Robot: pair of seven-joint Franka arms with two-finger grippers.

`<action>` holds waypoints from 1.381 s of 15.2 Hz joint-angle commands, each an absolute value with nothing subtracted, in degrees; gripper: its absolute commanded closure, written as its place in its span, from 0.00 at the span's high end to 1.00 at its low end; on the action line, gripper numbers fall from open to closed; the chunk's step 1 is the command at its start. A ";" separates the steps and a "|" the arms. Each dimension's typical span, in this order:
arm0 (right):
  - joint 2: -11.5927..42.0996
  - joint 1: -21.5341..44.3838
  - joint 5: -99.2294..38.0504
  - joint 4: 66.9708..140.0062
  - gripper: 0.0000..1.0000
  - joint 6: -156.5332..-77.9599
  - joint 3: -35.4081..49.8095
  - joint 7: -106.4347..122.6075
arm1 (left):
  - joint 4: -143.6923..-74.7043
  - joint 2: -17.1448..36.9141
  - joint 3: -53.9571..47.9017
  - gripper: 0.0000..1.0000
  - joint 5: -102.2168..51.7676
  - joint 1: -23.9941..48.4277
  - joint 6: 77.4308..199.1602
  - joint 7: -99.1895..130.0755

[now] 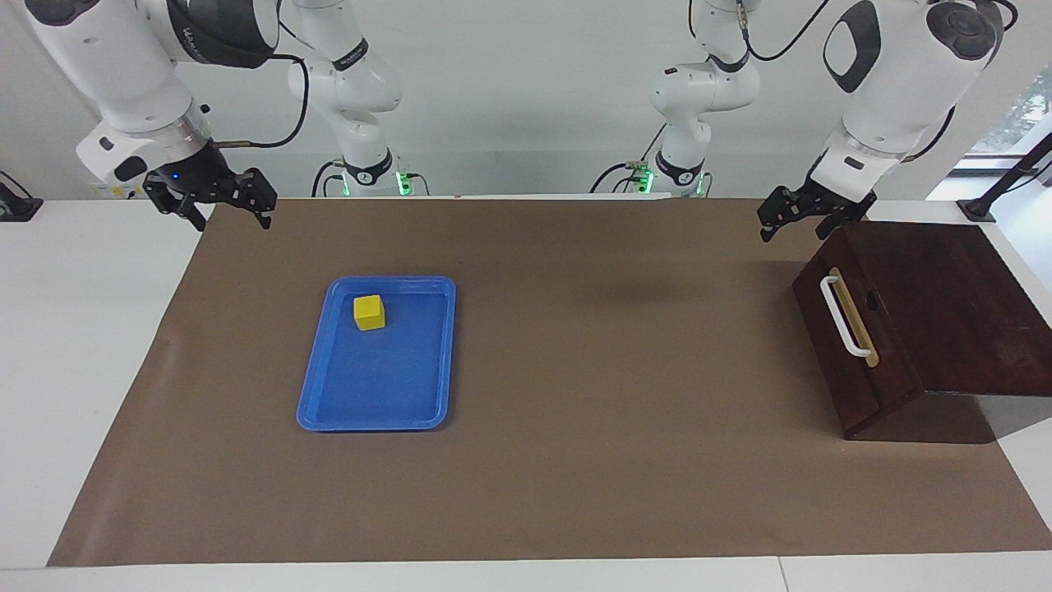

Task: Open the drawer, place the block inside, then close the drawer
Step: 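Move the right gripper over the yellow block in the blue tray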

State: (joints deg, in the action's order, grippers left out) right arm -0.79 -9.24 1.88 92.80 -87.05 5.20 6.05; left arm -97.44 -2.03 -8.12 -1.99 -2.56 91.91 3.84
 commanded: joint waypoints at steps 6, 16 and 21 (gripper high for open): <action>-1.58 -9.14 3.43 93.34 1.00 -87.45 5.54 5.10 | -97.21 -2.20 -8.09 1.00 -2.81 -2.72 91.49 3.43; -2.11 -10.63 -10.60 98.96 1.00 -87.98 5.28 -25.69 | -97.21 -2.20 -8.09 1.00 -2.81 -2.72 91.58 3.43; 1.58 -13.89 -25.02 104.83 1.00 -90.68 5.19 -46.46 | -97.21 -2.20 -8.09 1.00 -2.81 -2.72 91.49 3.43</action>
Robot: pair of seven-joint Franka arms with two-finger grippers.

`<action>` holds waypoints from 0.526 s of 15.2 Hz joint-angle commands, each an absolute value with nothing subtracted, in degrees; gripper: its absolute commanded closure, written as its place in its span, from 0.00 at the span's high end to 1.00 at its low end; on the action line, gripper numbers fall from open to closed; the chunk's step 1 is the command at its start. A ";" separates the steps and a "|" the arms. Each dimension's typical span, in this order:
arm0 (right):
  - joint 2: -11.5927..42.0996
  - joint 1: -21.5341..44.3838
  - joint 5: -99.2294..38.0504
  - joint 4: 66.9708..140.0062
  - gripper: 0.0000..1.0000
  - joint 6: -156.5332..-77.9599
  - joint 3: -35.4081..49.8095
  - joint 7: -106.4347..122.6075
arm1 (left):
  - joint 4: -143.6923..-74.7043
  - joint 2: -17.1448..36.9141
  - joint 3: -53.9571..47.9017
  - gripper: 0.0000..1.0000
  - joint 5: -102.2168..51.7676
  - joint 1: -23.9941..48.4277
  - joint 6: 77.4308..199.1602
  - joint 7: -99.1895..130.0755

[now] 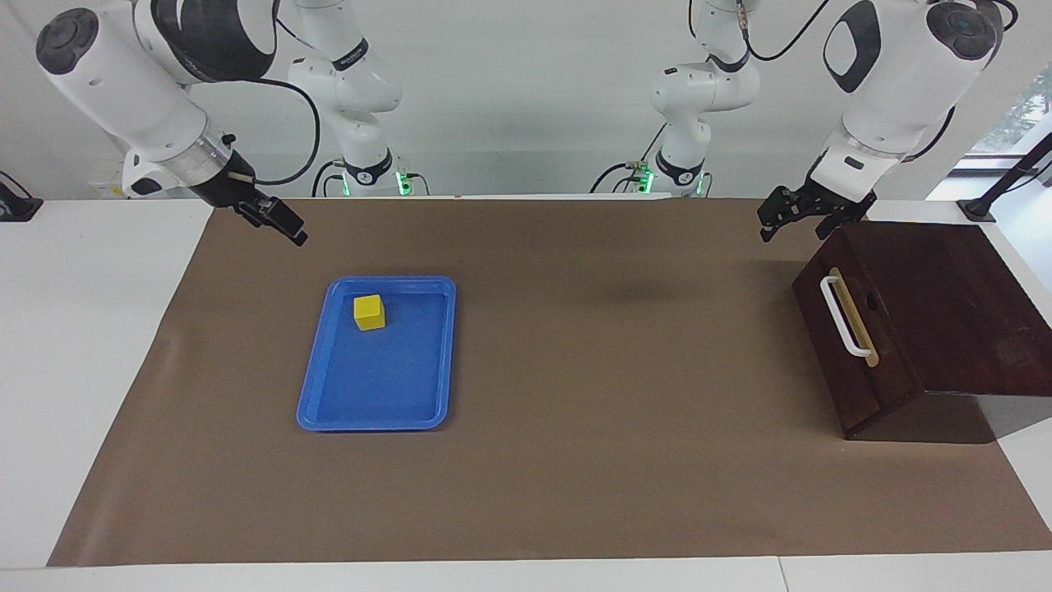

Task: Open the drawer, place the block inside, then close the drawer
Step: 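Move the right gripper over the yellow block in the blue tray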

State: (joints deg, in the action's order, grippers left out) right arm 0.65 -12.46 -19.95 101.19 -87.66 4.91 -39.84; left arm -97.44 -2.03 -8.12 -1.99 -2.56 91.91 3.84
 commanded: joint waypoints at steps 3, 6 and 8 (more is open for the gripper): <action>1.76 -13.89 -31.62 111.60 1.00 -98.06 5.27 -53.68 | -97.21 -2.20 -8.09 1.00 -2.81 -2.72 91.49 3.43; 2.55 -14.85 -38.57 117.05 1.00 -102.03 5.19 -55.55 | -97.21 -2.20 -8.09 1.00 -2.81 -2.72 91.49 3.43; 2.72 -15.03 -41.38 119.70 1.00 -103.27 5.19 -55.63 | -97.21 -2.20 -8.09 1.00 -2.81 -2.72 91.49 3.43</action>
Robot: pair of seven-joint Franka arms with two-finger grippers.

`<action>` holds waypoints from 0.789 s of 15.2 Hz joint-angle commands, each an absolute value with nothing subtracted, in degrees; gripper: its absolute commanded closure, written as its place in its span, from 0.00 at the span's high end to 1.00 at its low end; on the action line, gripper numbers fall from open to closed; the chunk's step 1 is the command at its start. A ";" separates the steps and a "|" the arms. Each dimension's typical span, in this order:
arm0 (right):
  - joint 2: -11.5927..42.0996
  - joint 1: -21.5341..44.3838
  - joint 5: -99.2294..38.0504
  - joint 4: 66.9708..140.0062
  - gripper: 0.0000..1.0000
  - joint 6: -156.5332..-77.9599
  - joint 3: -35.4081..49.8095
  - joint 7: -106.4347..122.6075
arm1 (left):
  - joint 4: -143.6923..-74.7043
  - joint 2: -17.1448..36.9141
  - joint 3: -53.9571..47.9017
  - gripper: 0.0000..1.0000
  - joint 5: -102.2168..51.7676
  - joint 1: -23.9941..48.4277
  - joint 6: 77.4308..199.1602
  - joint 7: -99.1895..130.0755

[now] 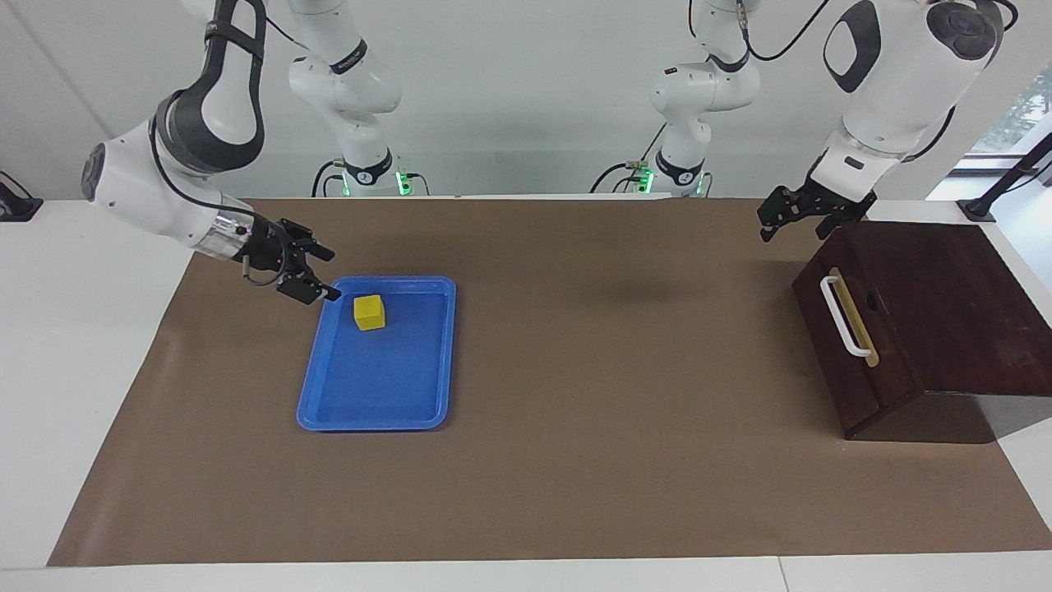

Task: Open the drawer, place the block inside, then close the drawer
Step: 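Move the right gripper over the yellow block in the blue tray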

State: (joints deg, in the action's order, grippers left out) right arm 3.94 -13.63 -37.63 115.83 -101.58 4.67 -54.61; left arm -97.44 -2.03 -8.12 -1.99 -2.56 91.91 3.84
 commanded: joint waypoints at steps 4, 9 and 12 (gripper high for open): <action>8.16 -16.52 -44.30 120.06 1.00 -103.53 5.19 -55.02 | -97.21 -2.20 -8.09 1.00 -2.81 -2.72 91.49 3.43; 13.61 -16.96 -44.38 119.88 1.00 -103.97 5.10 -45.55 | -97.21 -2.20 -8.00 1.00 -2.81 -2.72 91.49 3.43; 15.90 -16.96 -44.38 118.92 1.00 -103.80 5.10 -42.11 | -97.21 -2.20 -8.09 1.00 -2.81 -2.72 91.50 3.43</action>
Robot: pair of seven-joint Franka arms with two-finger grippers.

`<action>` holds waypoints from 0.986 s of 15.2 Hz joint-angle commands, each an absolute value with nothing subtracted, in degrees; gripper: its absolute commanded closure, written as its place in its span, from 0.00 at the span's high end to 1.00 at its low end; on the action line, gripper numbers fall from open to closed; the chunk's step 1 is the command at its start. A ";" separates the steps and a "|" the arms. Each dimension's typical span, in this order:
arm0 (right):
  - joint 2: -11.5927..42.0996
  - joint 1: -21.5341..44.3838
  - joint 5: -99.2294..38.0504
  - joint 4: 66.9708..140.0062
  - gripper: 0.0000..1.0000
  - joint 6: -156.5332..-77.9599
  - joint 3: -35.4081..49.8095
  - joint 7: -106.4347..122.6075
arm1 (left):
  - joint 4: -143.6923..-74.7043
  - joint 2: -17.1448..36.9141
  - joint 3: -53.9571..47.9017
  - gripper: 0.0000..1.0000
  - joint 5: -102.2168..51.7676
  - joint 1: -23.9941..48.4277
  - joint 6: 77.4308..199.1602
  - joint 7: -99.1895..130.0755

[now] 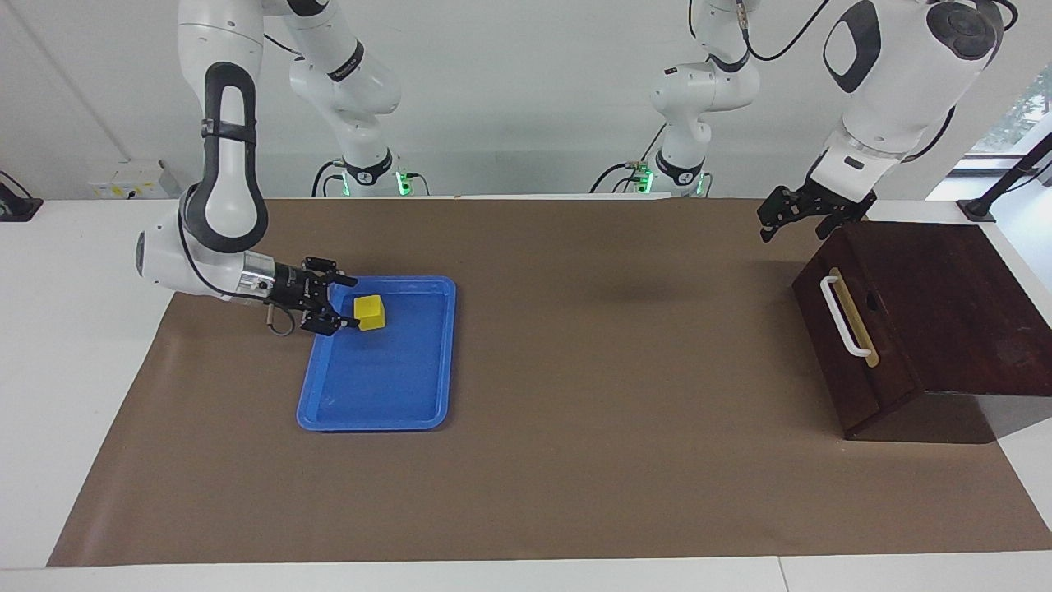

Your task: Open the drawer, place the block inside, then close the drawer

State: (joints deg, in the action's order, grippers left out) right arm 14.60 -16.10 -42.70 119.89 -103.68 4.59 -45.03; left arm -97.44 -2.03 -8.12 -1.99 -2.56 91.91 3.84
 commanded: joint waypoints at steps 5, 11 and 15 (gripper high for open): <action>18.10 -16.96 -44.38 117.42 1.00 -105.20 5.10 -41.22 | -97.21 -2.20 -8.09 1.00 -2.73 -2.72 91.49 3.43; 17.75 -16.79 -44.38 118.92 1.00 -105.91 5.10 -39.38 | -97.21 -2.20 -8.09 1.00 -2.81 -2.72 91.58 3.43; 17.58 -16.96 -44.38 119.44 1.00 -105.12 5.10 -38.93 | -97.21 -2.20 -8.09 1.00 -2.81 -2.72 91.58 3.43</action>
